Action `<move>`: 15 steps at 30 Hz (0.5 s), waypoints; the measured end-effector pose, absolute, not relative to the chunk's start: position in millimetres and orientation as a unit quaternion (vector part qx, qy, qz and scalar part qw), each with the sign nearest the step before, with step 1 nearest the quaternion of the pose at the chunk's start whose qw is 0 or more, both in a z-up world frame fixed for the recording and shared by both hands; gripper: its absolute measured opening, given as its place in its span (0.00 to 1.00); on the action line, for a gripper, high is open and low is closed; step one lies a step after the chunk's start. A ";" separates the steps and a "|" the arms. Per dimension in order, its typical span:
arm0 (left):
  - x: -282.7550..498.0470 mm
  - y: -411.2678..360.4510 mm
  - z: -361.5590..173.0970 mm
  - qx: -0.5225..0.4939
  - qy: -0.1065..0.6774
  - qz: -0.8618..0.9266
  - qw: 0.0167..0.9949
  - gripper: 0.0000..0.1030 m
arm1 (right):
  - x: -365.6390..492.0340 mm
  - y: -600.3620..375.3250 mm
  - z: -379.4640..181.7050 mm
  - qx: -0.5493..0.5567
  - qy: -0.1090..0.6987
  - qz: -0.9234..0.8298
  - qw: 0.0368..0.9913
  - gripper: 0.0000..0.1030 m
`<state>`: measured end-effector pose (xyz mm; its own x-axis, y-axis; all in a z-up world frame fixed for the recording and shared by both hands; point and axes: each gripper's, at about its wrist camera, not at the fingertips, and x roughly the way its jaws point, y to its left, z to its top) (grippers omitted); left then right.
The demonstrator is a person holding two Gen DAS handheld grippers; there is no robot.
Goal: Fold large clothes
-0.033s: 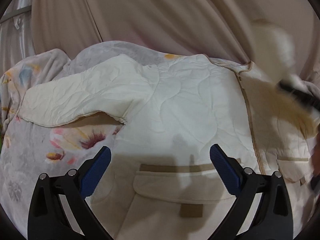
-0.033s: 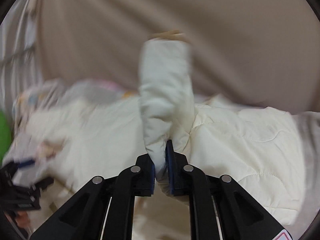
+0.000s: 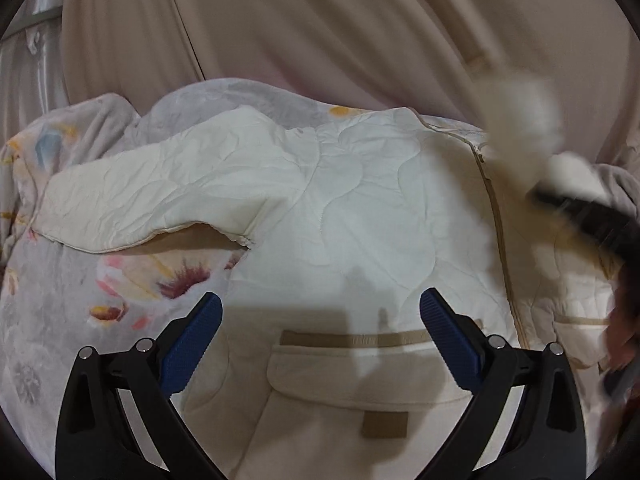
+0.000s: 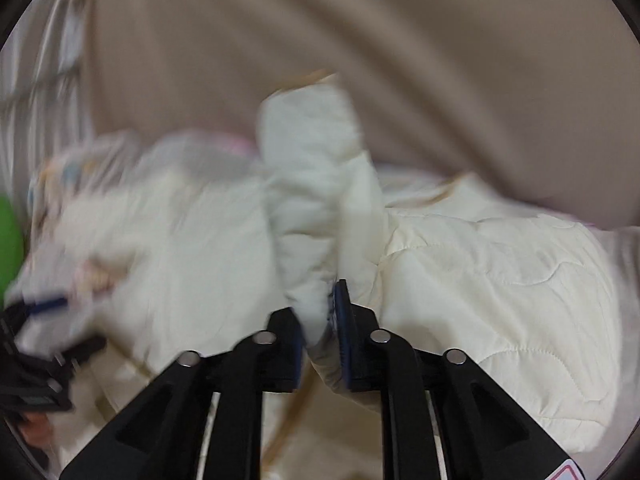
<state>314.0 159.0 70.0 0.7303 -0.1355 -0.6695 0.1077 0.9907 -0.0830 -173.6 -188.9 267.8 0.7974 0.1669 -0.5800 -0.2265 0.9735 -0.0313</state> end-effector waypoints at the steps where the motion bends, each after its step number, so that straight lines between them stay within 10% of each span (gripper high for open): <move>1: 316.0 160.7 70.0 -0.025 0.364 -0.070 0.928 0.94 | -170.7 -173.9 253.0 -0.067 0.318 0.108 0.940 0.19; 15: 383.4 149.9 55.8 -0.126 0.475 -0.182 0.851 0.94 | -279.7 -341.7 260.8 0.074 0.295 -0.018 0.952 0.60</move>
<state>383.4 149.9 55.8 0.4817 -0.4305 -0.7633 0.1907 0.9016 -0.3882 -279.7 -341.7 260.8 0.8253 0.0083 -0.5646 0.0786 0.9885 0.1294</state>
